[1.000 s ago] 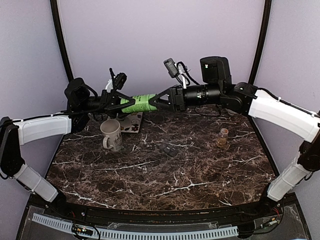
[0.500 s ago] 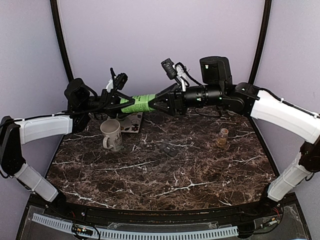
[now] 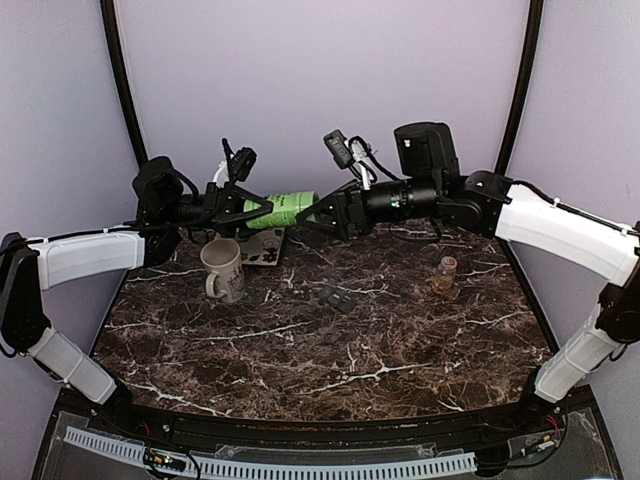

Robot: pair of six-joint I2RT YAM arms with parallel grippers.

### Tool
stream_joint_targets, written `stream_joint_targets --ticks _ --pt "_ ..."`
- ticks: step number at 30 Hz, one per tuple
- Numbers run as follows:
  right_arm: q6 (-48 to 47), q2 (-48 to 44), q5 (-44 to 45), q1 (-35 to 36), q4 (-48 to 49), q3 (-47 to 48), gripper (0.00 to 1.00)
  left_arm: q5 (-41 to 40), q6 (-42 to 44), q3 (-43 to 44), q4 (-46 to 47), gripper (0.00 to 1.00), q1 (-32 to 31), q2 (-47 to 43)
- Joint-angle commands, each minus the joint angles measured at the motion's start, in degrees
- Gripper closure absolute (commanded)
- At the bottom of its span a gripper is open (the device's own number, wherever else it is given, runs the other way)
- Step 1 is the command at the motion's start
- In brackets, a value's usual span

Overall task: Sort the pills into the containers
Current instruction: Unscrew the lid of the pill bottle.

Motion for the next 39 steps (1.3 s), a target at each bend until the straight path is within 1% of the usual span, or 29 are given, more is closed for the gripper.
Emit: stream_joint_targets --ticks 1,4,8,13,16,19,21,30,35,39 --pt "7.80 -3.63 -1.05 -0.97 4.42 -2.37 0.20 -3.12 11.28 2.81 -8.65 1.00 -0.31 -3.59" --pt "12.62 -4.89 -1.01 -1.42 5.61 -3.67 0.20 -4.99 15.18 3.49 -12.16 1.00 -0.34 -3.89" --pt "20.53 -5.42 -1.10 -2.33 6.69 -4.46 0.19 -6.96 19.07 3.89 -14.11 1.00 -0.36 -4.28" --pt "33.36 -5.23 -0.22 -4.59 9.90 -6.47 0.19 -8.39 22.40 3.92 -15.79 1.00 -0.33 -5.02" --pt "41.30 -3.95 -1.29 -5.76 10.76 -6.81 0.19 -8.69 23.36 3.73 -16.16 1.00 -0.31 -5.41" --pt "45.40 -2.67 -3.23 -6.03 11.90 -6.71 0.19 -8.56 23.77 3.80 -16.36 1.00 -0.38 -5.60" --pt "47.92 -2.43 -4.34 -6.02 14.57 -7.61 0.19 -8.50 23.98 3.85 -16.60 1.00 -0.38 -5.69" --pt "51.10 -0.57 -6.68 -5.51 17.17 -7.29 0.20 -8.48 25.83 4.13 -19.57 1.00 -0.36 -6.56" --pt "51.24 0.85 -7.40 -4.65 17.01 -5.76 0.20 -8.60 26.46 4.32 -20.75 1.00 -0.33 -6.67" --pt "51.11 2.14 -7.99 -4.02 16.65 -4.44 0.24 -8.86 27.00 4.60 -21.79 1.00 -0.40 -6.66"
